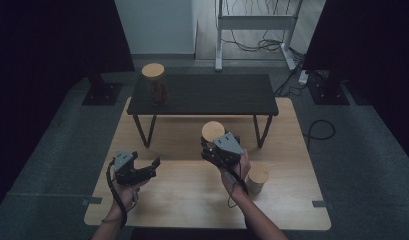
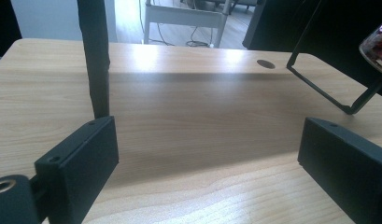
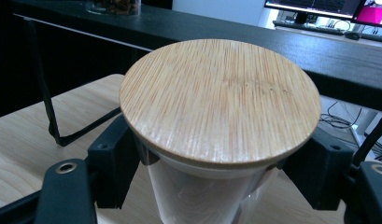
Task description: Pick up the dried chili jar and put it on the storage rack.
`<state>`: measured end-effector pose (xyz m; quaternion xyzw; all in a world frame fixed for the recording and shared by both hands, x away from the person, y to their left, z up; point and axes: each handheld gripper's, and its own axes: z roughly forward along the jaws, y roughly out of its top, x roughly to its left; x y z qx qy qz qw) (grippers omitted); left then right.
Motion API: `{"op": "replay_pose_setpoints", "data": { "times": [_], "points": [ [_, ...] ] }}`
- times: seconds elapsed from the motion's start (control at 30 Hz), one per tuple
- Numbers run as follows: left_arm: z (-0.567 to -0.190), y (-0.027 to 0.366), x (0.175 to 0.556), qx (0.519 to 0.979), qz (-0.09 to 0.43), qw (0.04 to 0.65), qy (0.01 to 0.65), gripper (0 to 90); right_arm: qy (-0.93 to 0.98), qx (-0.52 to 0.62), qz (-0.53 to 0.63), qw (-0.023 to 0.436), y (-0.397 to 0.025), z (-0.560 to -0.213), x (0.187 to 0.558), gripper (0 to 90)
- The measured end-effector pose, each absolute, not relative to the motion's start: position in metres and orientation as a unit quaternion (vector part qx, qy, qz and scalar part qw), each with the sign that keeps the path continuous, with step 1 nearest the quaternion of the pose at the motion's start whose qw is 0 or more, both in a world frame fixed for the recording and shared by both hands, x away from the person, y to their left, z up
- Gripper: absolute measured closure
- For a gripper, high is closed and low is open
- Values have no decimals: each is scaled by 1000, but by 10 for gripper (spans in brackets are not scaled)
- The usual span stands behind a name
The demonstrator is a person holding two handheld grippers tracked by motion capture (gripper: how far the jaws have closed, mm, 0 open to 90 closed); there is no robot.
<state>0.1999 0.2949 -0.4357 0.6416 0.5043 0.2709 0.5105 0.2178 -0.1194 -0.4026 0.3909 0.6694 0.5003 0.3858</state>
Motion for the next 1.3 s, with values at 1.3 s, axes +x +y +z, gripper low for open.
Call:
{"op": "replay_pose_setpoints", "data": {
  "times": [1.3],
  "points": [
    [-434,298,200,638,271,513,507,47,660,379,512,398,-116,-376,225,256]
  ]
}}
